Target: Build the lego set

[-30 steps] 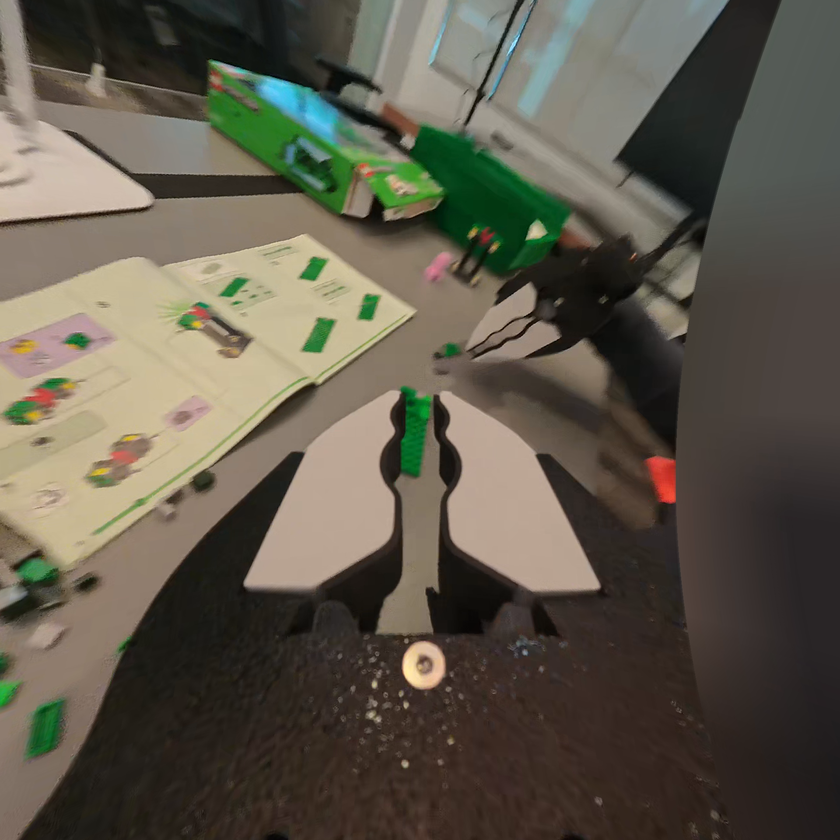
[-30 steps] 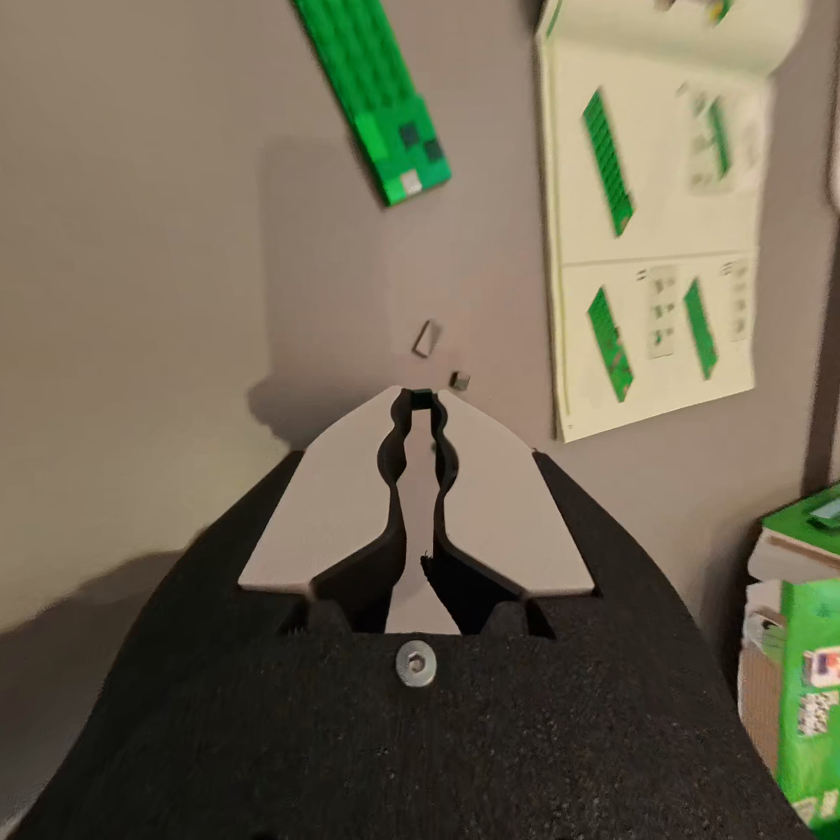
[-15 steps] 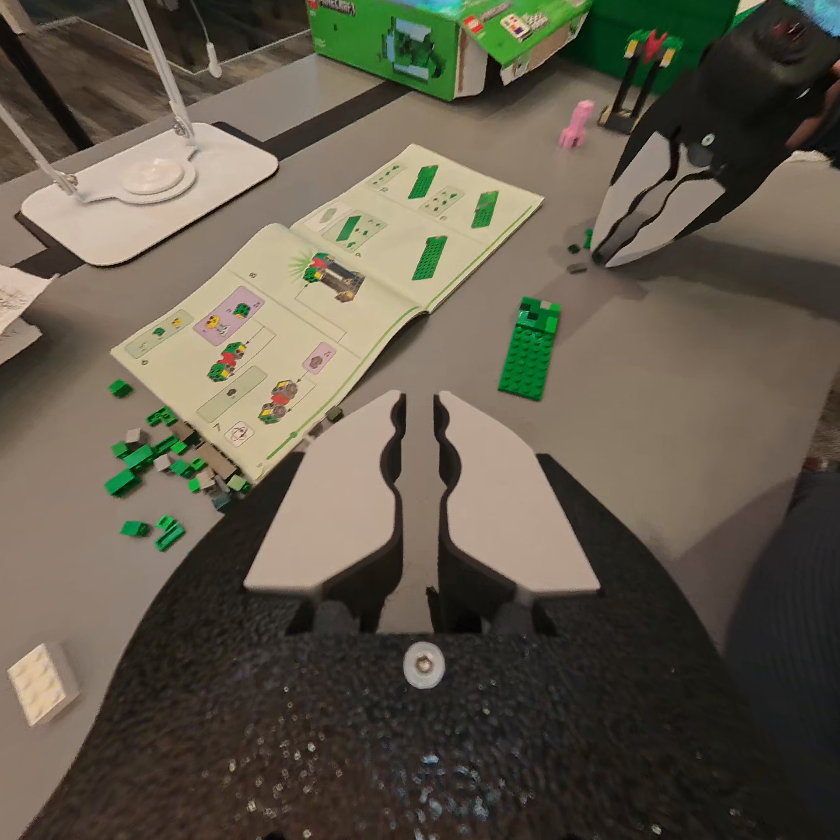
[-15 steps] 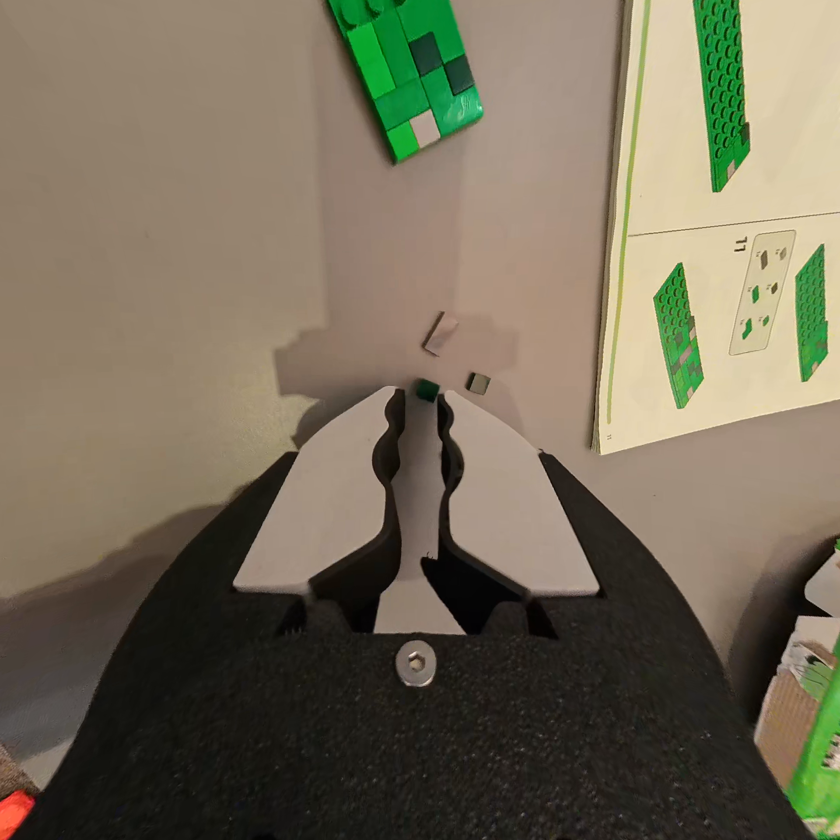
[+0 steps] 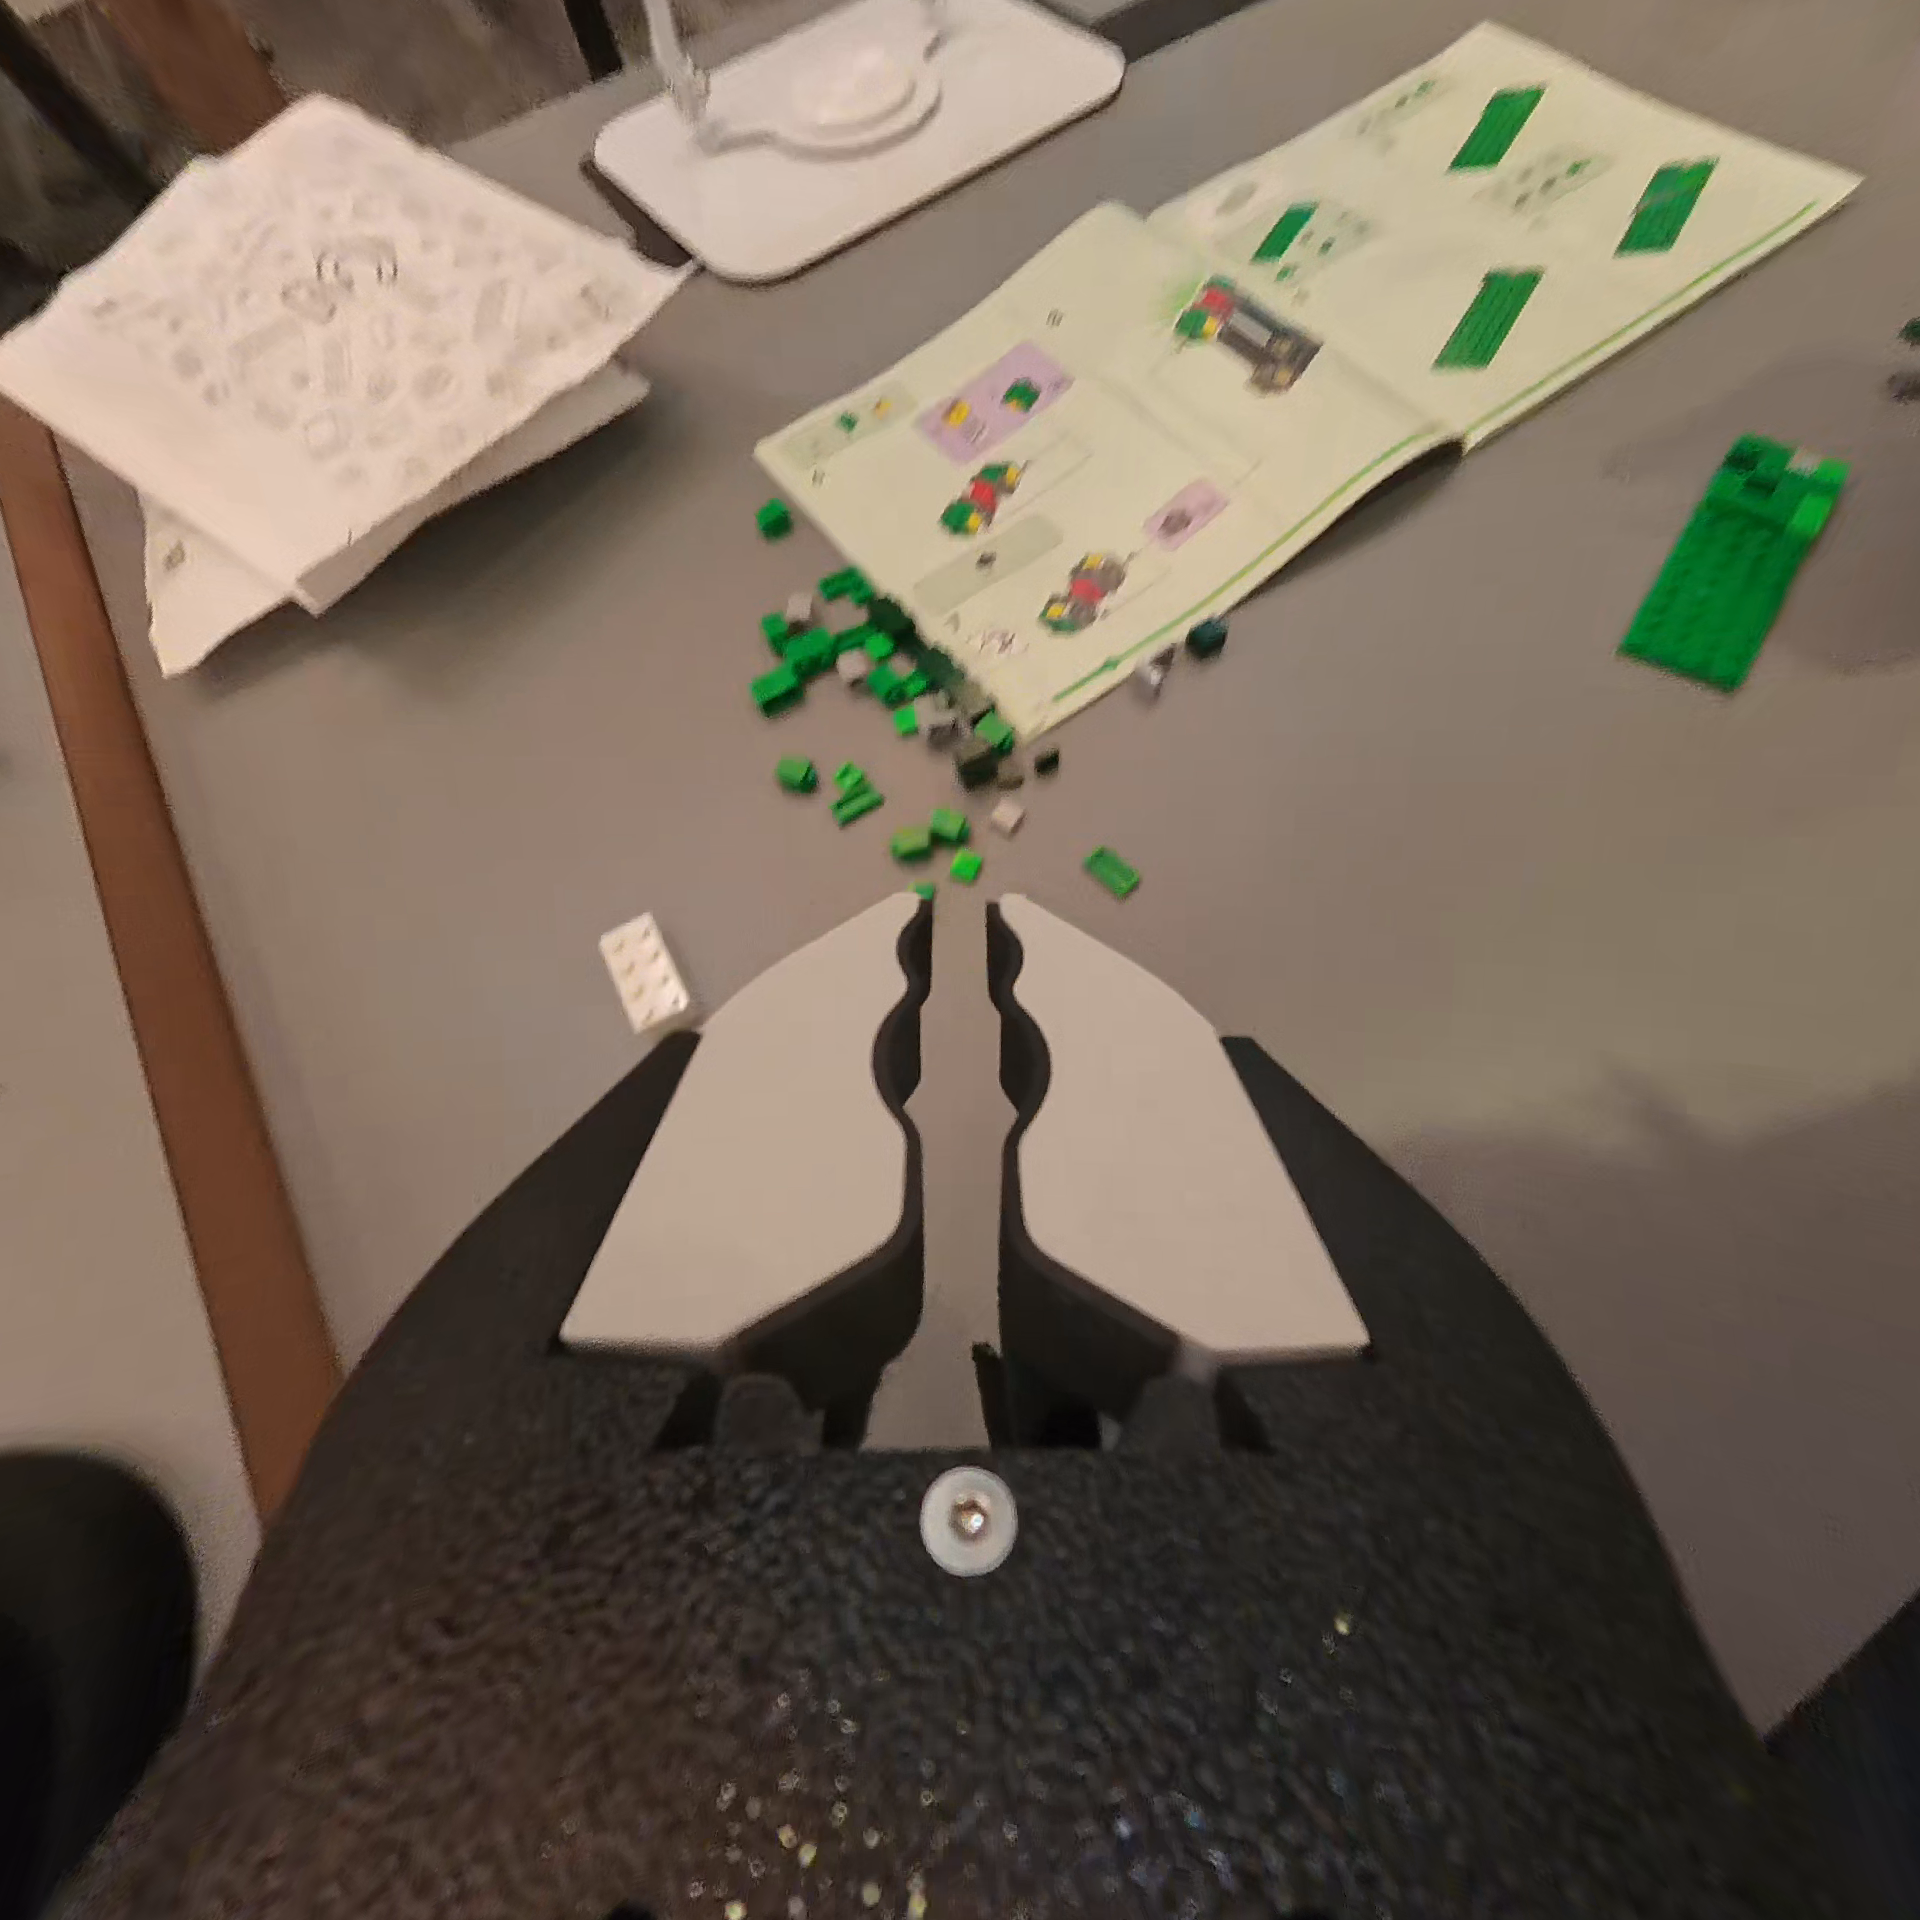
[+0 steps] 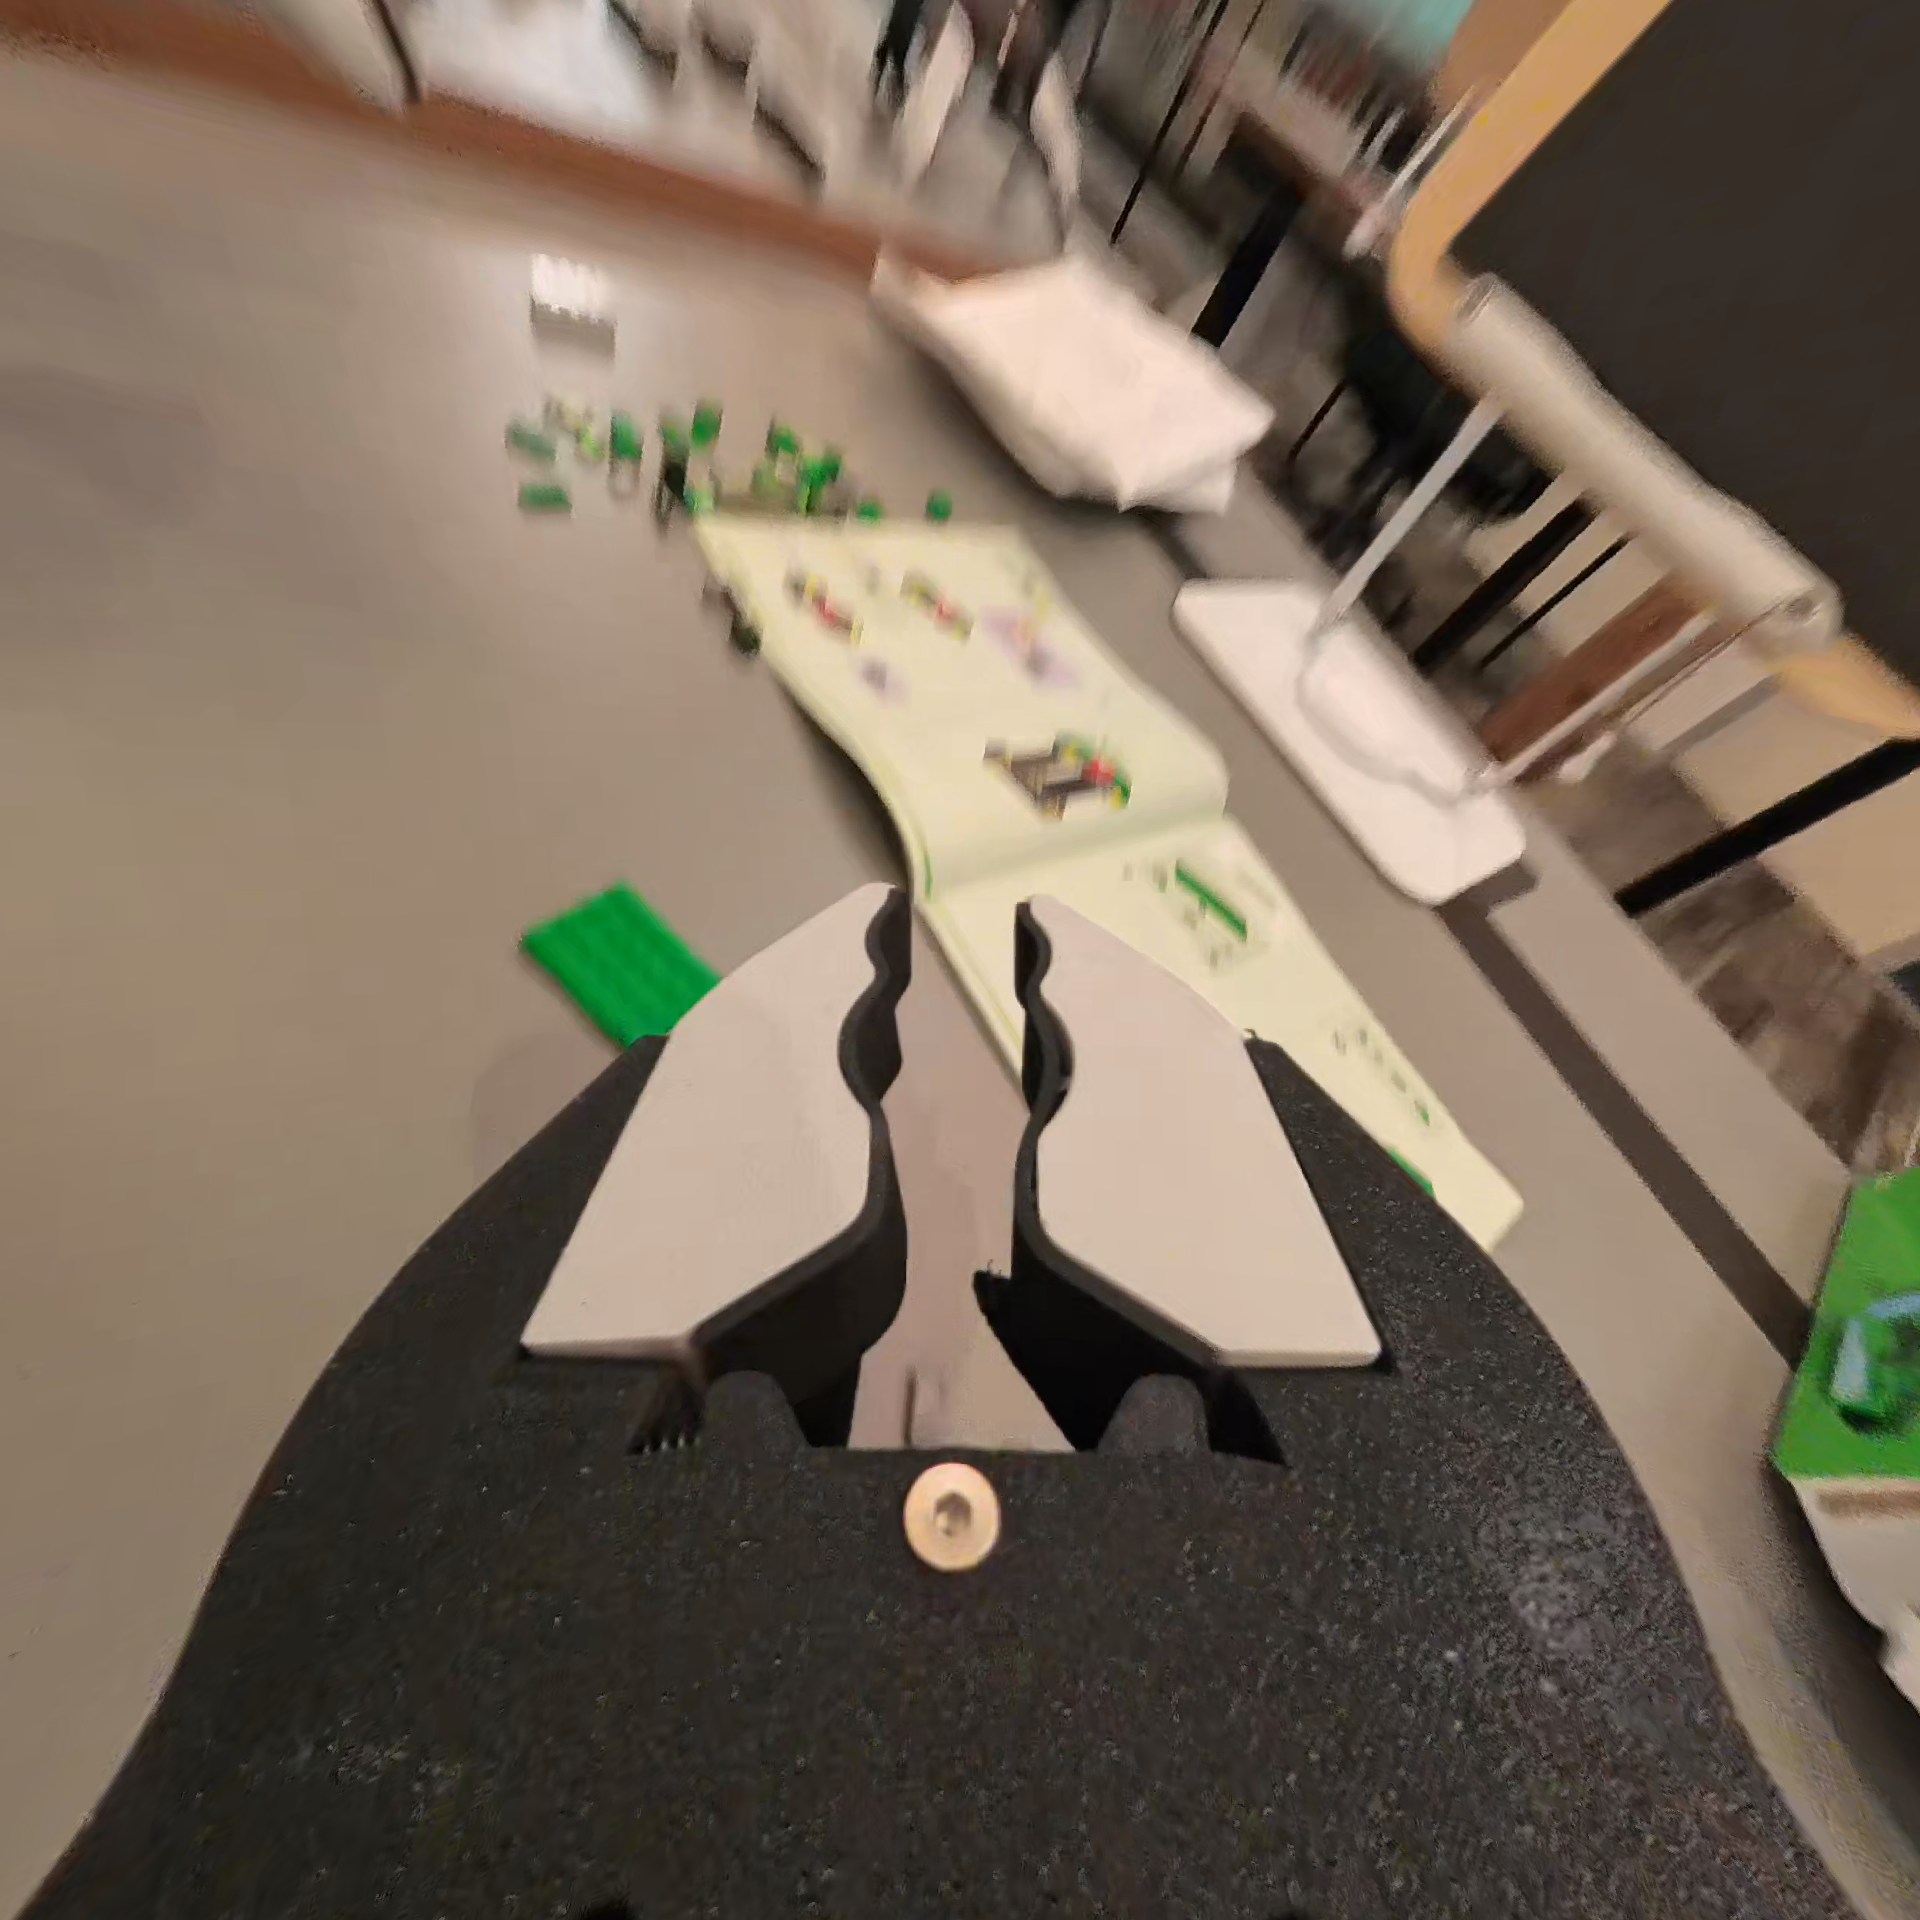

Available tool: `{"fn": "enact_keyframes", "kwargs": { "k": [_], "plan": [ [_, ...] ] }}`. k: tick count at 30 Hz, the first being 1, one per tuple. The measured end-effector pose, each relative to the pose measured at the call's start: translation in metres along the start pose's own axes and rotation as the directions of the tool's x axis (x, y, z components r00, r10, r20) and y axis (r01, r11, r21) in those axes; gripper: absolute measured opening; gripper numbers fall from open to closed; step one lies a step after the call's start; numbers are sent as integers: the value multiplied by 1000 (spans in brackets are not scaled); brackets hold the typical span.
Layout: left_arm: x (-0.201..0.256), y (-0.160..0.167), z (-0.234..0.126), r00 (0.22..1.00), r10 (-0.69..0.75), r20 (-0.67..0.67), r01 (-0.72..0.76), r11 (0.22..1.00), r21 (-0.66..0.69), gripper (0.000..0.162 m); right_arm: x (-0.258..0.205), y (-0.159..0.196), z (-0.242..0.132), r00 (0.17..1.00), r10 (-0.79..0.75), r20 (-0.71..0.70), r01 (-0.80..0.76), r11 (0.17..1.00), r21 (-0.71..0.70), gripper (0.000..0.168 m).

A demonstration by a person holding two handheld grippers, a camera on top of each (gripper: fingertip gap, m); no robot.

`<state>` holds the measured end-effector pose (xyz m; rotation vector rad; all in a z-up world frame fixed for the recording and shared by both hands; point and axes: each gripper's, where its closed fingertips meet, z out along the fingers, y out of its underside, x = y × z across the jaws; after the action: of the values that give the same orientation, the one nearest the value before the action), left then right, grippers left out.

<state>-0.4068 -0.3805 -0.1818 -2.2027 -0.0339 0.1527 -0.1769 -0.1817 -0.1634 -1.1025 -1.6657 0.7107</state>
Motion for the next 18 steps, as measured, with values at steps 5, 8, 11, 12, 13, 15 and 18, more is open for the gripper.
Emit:
{"fn": "enact_keyframes", "kwargs": {
  "k": [5,8,11,12,13,15,18],
  "plan": [
    [3,28,-3,992,100,-75,-108,989,-102,0,-6,-13,24,989,1,-148,27,983,183,17],
    [16,39,8,978,153,-145,-179,966,-185,0,-15,-13,31,990,-25,-137,48,984,169,17],
    [33,25,27,963,192,-187,-223,962,-159,3,-22,-18,31,993,-16,-120,40,978,206,17],
    [40,18,35,959,205,-196,-235,961,-144,4,-24,-18,31,993,-19,-115,43,977,210,17],
    [45,11,43,955,221,-199,-250,959,-135,4,-26,-18,31,994,-25,-109,47,977,209,16],
    [50,3,60,942,277,-190,-306,941,-143,4,-27,-17,32,994,-34,-104,55,978,201,16],
    [48,-2,85,896,405,-181,-434,887,-159,5,-29,-16,32,995,-30,-90,48,979,200,16]
  ]
}}
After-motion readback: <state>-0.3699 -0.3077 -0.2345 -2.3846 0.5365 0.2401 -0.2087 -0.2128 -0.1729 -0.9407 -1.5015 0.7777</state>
